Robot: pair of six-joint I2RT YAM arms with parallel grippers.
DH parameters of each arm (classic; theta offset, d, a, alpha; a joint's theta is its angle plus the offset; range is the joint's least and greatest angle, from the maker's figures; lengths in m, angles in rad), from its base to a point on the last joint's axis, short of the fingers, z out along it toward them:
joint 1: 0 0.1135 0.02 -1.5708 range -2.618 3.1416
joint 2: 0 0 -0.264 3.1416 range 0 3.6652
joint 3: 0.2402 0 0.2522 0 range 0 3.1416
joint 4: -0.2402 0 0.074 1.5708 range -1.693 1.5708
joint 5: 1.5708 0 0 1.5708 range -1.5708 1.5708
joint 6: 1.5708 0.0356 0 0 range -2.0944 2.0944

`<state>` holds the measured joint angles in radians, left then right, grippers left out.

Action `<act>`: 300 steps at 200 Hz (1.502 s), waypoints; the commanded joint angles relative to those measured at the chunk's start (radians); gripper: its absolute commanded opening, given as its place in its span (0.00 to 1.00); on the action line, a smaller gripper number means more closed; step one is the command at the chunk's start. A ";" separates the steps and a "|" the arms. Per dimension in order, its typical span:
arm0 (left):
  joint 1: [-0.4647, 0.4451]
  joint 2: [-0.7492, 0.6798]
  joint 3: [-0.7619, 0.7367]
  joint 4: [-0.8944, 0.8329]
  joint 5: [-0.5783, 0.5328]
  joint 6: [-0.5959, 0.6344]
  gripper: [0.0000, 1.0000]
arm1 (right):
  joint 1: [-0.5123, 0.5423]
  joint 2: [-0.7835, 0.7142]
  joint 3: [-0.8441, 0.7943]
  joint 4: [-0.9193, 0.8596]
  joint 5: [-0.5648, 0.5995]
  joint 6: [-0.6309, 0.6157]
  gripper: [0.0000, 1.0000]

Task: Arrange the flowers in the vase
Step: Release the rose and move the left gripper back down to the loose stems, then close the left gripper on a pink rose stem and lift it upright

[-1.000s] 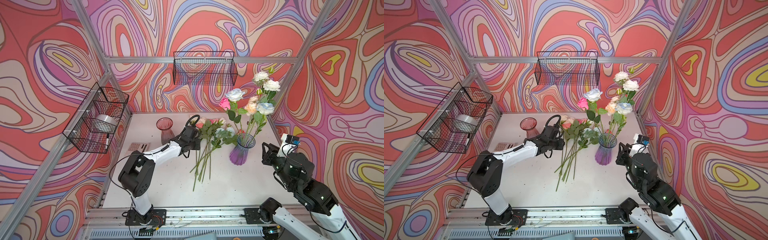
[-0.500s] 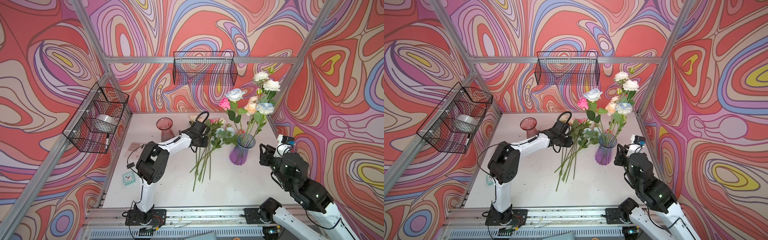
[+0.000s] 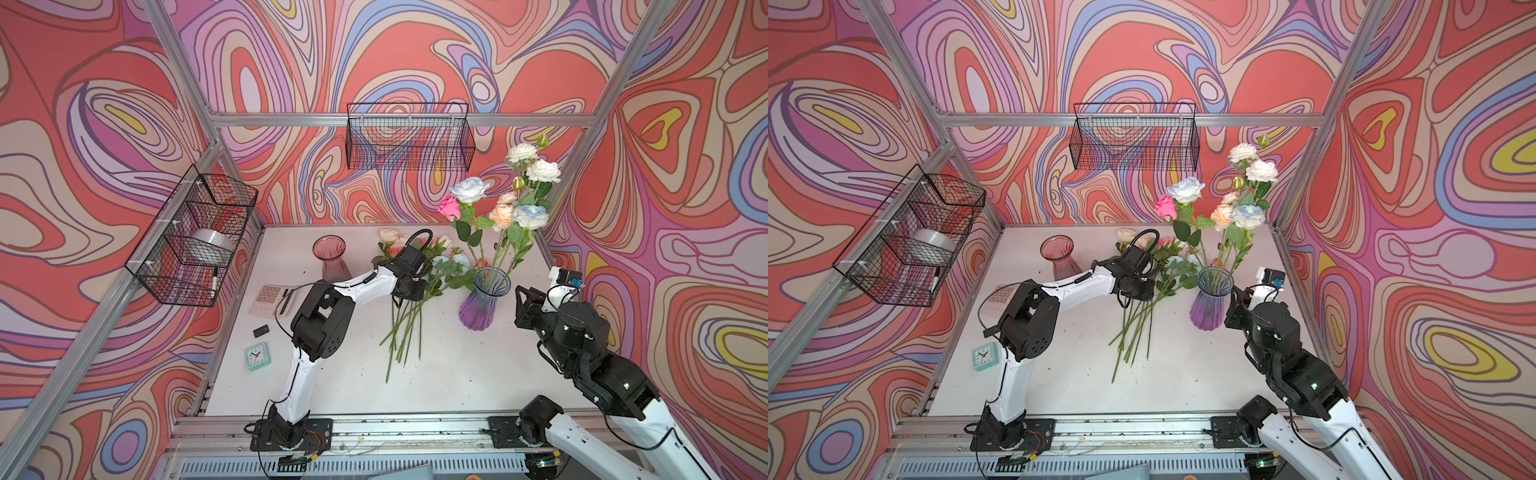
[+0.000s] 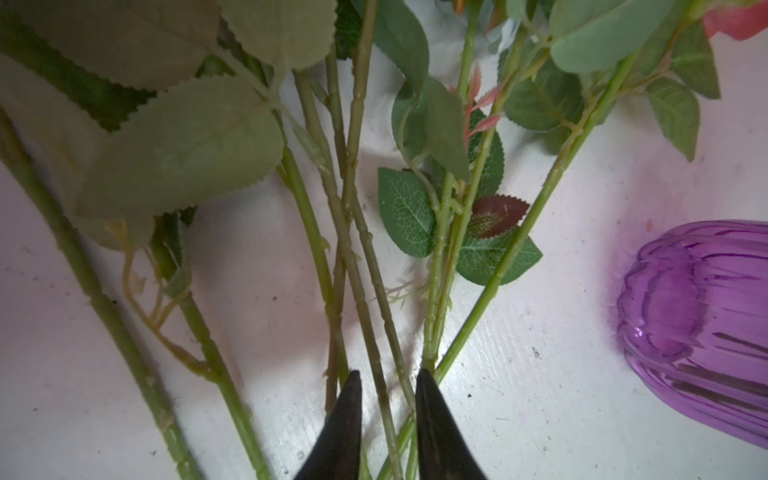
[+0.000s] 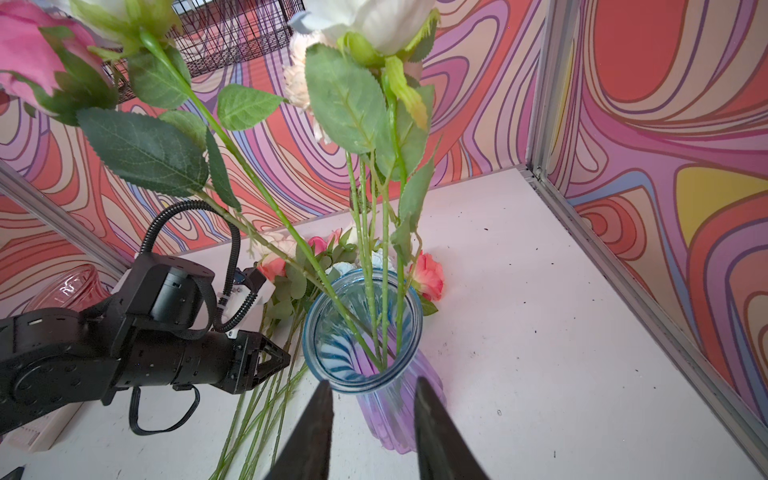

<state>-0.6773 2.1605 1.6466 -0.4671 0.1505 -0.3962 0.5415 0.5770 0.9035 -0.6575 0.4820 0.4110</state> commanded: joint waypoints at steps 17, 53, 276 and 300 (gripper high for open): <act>-0.002 0.043 0.037 -0.046 -0.024 -0.001 0.19 | -0.005 -0.011 -0.007 0.014 0.017 -0.012 0.33; -0.003 0.042 0.044 -0.039 -0.001 -0.010 0.10 | -0.004 -0.018 -0.007 0.011 0.019 -0.011 0.33; 0.027 -0.668 -0.416 0.418 0.014 -0.114 0.00 | -0.005 -0.046 0.031 0.028 0.050 -0.021 0.33; 0.025 -0.768 -0.485 0.474 -0.011 -0.085 0.00 | -0.005 -0.039 0.039 0.028 0.049 -0.025 0.33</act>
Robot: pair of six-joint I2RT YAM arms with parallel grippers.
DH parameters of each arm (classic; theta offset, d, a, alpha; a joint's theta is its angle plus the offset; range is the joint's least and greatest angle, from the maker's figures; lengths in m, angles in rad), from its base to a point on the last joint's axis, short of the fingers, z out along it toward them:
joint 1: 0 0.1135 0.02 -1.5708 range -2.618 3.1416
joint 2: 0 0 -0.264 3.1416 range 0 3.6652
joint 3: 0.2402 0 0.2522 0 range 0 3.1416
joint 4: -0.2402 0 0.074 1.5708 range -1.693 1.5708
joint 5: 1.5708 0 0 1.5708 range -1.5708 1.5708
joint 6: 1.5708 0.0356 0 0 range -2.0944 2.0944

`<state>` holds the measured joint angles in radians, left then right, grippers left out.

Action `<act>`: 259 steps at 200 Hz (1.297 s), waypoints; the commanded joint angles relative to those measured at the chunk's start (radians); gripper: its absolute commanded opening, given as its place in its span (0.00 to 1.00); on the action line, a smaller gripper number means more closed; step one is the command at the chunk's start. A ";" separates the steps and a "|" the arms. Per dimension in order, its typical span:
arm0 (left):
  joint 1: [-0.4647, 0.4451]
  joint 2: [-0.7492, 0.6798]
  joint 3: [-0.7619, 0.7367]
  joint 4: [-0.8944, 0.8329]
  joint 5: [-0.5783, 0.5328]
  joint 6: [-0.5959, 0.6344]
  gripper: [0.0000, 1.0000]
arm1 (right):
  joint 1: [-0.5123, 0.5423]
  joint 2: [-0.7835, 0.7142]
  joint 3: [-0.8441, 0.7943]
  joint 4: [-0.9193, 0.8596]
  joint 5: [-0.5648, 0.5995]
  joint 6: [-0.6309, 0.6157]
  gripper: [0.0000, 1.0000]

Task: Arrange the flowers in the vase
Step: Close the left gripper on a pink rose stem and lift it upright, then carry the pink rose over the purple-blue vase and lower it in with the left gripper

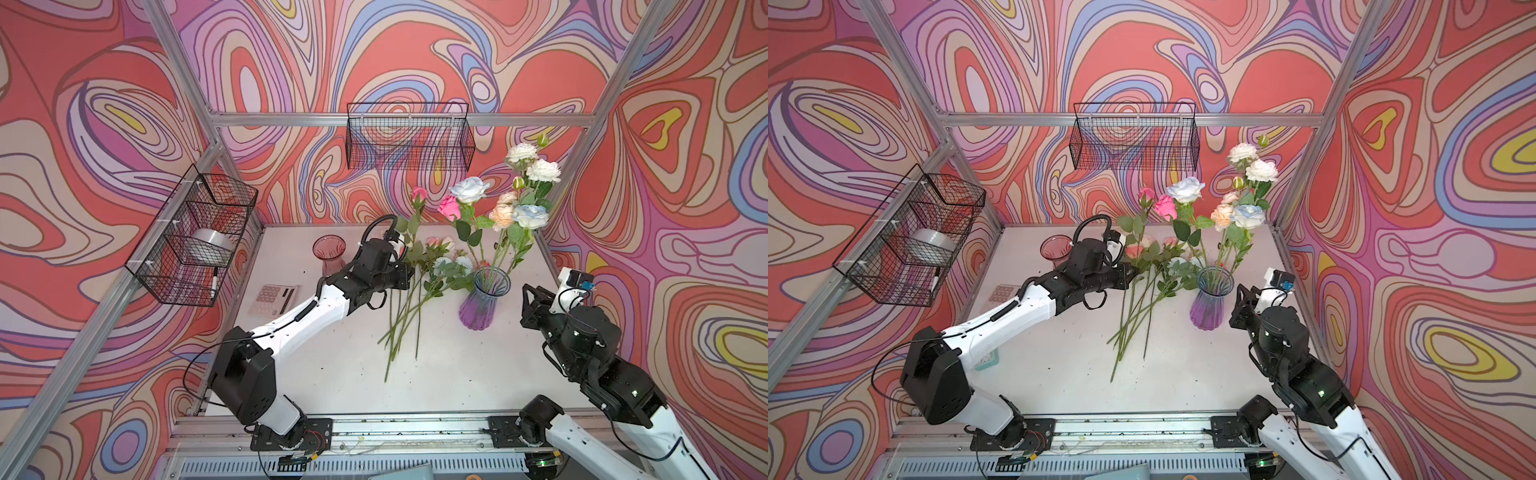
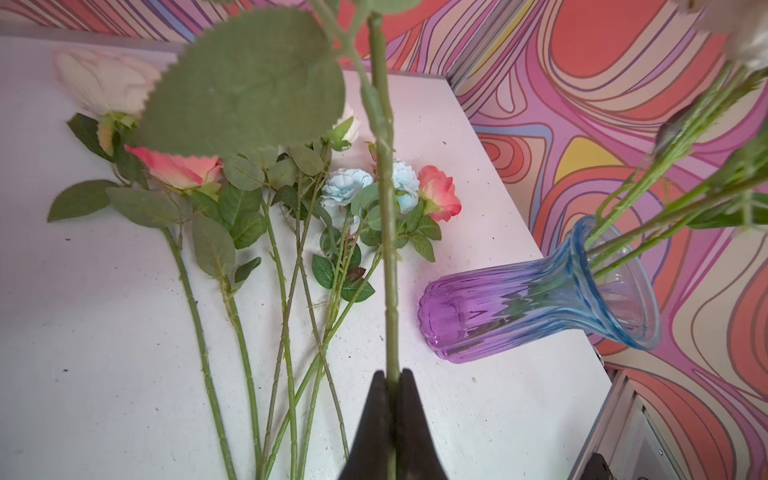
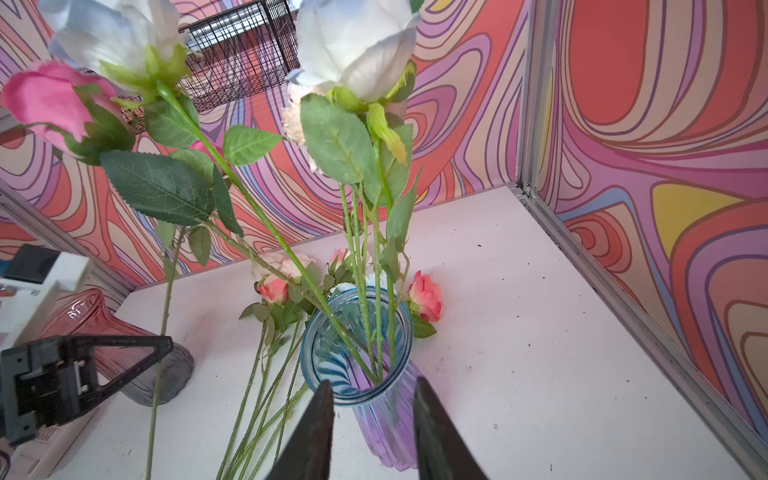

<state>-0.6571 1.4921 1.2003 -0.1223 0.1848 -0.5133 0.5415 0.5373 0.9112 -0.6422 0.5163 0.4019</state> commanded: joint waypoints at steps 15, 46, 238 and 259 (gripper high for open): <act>0.005 -0.149 -0.069 0.148 -0.047 0.055 0.00 | -0.004 0.001 0.035 0.013 0.015 -0.015 0.32; 0.006 -0.243 -0.117 0.157 -0.055 0.069 0.00 | -0.004 0.002 0.037 0.018 0.009 -0.011 0.33; -0.368 0.336 0.420 0.962 0.010 0.442 0.00 | -0.005 -0.015 0.105 -0.034 0.257 0.105 0.30; -0.368 0.400 0.452 0.964 -0.021 0.470 0.00 | -0.005 -0.018 0.101 -0.026 0.238 0.096 0.30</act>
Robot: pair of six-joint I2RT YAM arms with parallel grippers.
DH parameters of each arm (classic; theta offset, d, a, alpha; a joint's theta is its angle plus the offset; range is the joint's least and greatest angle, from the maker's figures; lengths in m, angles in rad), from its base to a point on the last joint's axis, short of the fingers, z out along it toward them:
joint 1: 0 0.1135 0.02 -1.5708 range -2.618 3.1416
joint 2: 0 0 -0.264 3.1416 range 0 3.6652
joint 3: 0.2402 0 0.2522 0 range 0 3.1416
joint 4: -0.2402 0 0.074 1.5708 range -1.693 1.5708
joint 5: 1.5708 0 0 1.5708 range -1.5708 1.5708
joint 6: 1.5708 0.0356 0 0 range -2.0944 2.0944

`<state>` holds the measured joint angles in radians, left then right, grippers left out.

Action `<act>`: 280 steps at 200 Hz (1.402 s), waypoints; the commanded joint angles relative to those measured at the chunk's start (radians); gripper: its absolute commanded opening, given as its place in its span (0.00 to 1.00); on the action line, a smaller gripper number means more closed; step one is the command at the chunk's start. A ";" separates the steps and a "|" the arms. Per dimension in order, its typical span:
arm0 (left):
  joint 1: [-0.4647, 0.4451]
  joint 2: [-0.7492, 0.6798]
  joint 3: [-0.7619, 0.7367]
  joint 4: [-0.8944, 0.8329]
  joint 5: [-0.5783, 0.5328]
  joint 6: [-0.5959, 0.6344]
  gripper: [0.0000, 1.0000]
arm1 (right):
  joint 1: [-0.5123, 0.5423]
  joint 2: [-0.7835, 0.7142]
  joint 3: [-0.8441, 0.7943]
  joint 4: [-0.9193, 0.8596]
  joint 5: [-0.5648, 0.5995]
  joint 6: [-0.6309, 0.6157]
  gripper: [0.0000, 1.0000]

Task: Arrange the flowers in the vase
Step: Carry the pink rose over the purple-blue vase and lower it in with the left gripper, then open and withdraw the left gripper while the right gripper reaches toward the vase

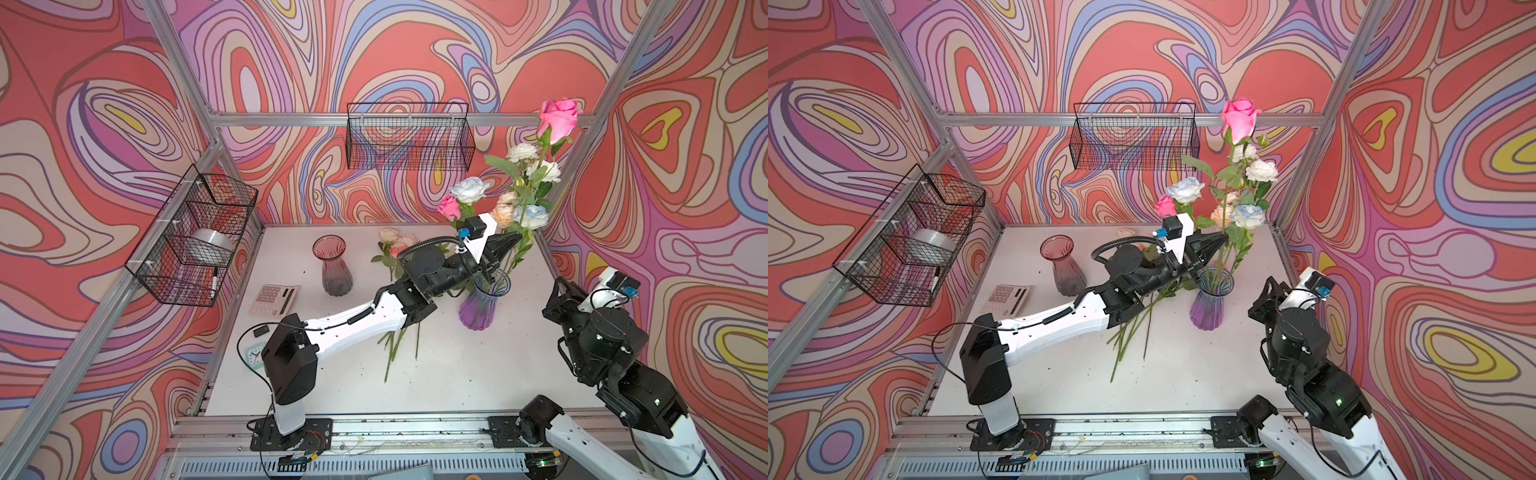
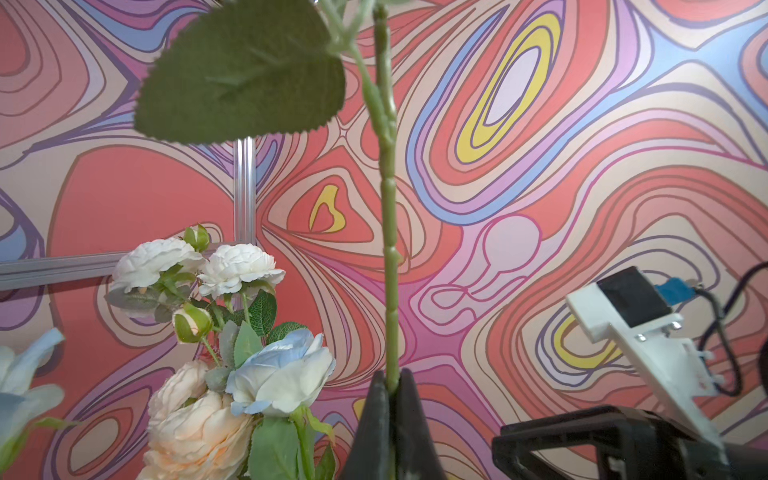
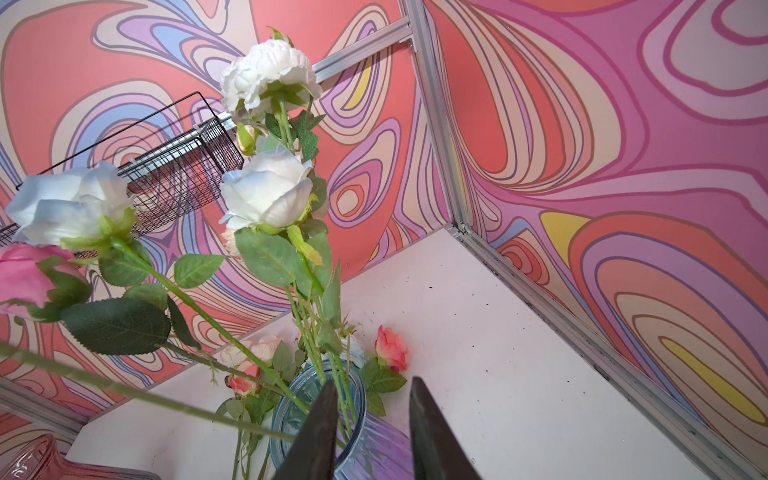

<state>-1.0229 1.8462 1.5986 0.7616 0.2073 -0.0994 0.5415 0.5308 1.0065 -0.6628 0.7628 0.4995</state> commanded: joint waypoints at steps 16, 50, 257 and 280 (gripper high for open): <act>-0.002 0.081 0.072 0.073 -0.057 0.070 0.00 | -0.005 -0.009 -0.001 0.004 -0.022 -0.007 0.30; -0.003 0.121 0.071 0.007 -0.087 0.080 0.00 | -0.005 0.005 -0.013 0.016 -0.031 -0.015 0.30; 0.006 -0.356 -0.463 -0.154 -0.214 0.006 0.73 | -0.005 0.259 0.276 -0.132 -0.068 -0.079 0.38; 0.006 -0.437 -0.528 -0.198 -0.262 -0.014 0.64 | -0.003 0.351 0.324 -0.085 -0.134 -0.100 0.30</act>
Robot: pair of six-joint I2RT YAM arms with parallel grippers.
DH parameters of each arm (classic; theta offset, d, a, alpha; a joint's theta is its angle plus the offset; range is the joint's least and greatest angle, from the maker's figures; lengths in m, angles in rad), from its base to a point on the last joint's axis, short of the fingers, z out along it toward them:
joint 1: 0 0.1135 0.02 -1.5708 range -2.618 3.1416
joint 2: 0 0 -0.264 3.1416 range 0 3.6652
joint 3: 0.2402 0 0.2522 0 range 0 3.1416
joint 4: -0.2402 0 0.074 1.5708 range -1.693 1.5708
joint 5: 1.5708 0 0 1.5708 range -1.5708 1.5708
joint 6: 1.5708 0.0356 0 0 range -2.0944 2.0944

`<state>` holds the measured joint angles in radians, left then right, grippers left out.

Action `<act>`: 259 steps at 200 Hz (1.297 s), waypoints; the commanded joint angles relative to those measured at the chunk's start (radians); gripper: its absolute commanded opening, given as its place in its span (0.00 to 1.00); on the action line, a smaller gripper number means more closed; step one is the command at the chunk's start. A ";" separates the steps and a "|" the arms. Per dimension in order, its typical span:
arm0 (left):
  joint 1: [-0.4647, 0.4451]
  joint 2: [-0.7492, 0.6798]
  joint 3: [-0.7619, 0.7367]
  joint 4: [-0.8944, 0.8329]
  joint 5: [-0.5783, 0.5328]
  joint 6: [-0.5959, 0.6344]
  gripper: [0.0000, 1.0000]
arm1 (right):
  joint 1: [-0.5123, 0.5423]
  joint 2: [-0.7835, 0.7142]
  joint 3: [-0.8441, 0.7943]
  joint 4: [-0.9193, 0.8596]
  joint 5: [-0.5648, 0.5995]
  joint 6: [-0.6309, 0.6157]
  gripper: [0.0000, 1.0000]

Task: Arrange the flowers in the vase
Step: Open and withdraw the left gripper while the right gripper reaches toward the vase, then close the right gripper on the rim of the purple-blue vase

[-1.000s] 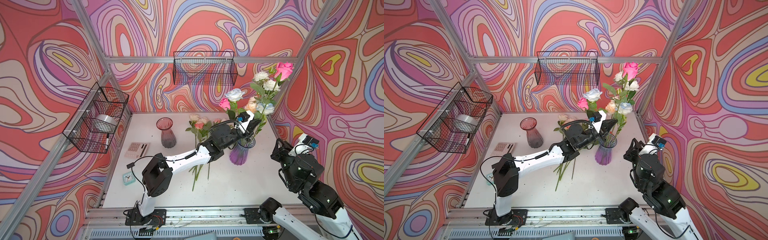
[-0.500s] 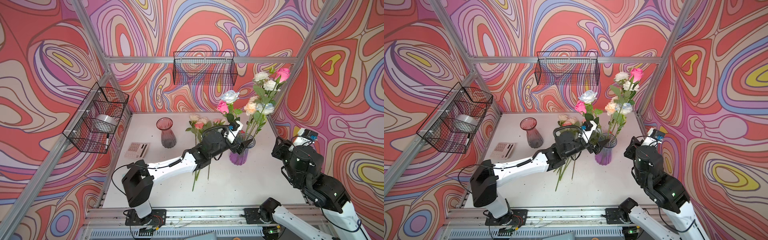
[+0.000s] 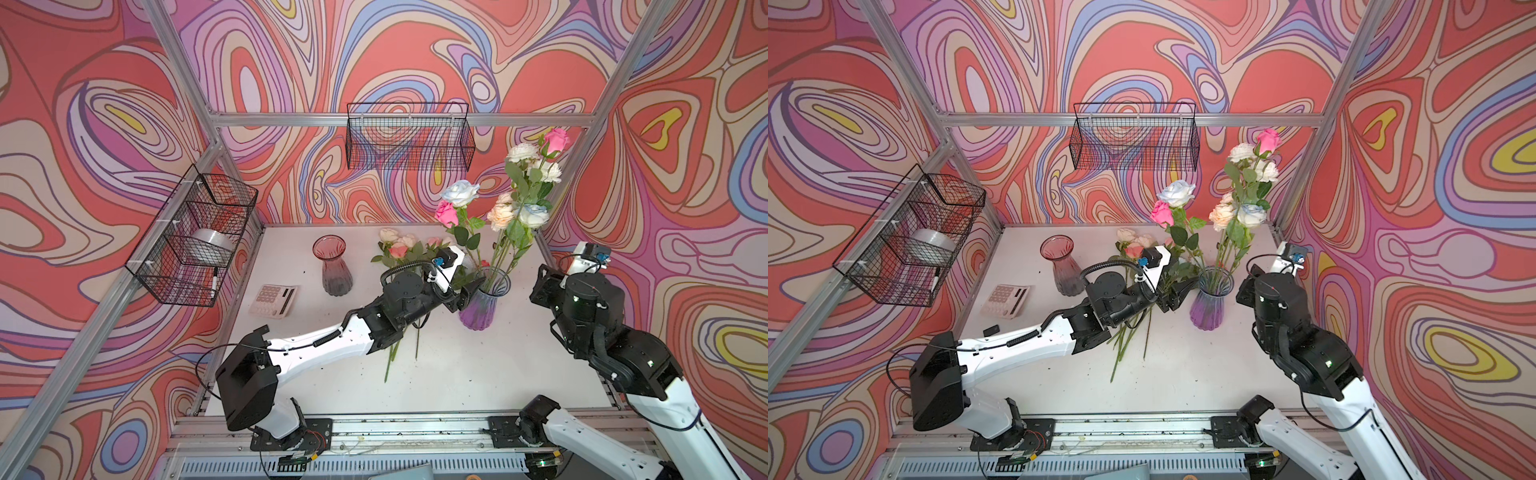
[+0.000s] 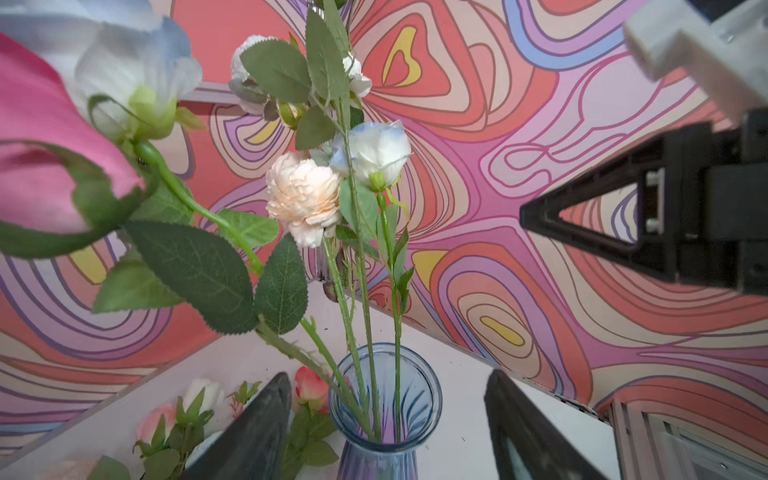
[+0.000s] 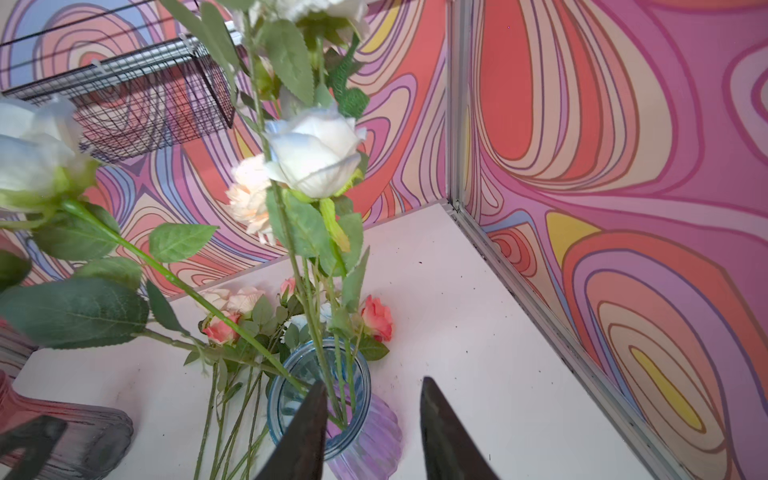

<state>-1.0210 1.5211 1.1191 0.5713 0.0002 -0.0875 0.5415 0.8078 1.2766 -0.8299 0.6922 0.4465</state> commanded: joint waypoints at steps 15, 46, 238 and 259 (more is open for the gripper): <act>0.004 -0.187 -0.127 -0.024 -0.089 -0.038 0.63 | -0.003 0.136 0.070 0.093 -0.082 -0.031 0.25; 0.004 -0.373 -0.306 -0.096 -0.215 -0.091 0.63 | -0.007 0.205 0.068 0.117 -0.072 0.005 0.23; 0.008 -0.648 -0.634 -0.186 -0.332 -0.203 0.77 | -0.133 0.260 0.223 -0.162 -0.314 0.110 0.31; 0.009 -0.684 -0.656 -0.208 -0.327 -0.221 0.78 | -0.134 0.225 0.260 -0.317 -0.302 0.142 0.37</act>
<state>-1.0191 0.8825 0.4763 0.3985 -0.3153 -0.2760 0.4118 1.0863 1.4849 -0.9169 0.3923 0.5426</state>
